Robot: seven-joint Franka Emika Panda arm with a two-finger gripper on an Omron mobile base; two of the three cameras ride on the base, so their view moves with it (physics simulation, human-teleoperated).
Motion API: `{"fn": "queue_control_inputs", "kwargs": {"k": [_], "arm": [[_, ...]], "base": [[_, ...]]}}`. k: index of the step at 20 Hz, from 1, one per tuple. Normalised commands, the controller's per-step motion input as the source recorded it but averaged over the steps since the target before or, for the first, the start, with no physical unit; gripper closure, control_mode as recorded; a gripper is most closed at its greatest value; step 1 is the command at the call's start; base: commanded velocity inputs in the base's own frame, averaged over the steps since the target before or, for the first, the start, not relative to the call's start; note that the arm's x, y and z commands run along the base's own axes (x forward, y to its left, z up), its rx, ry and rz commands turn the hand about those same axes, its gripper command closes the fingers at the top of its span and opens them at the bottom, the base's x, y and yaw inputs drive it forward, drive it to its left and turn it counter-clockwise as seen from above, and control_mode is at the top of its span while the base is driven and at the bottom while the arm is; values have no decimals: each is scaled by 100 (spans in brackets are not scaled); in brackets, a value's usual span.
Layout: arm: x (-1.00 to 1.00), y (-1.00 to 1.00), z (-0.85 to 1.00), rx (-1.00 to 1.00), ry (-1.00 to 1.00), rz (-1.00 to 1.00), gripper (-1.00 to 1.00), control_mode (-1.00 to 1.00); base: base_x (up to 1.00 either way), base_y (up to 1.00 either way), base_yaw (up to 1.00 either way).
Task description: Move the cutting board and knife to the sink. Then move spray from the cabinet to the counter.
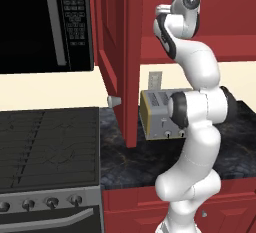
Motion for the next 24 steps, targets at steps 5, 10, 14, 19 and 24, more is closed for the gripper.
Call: {"fn": "queue_control_inputs", "kwargs": {"k": [5, 10, 14, 19, 24], "arm": [[-44, 0, 0, 0, 0, 0, 100, -100], [-69, 0, -11, 0, 0, 0, 100, -100], [-94, 0, -32, 0, 0, 0, 100, -100], [-100, 0, -6, 0, 0, 4, 100, -100], [-99, 0, 27, 0, 1, 8, 100, -100]], "base": [[0, 0, 0], [0, 0, 0], [0, 0, 0], [0, 0, 0], [0, 0, 0]]}}
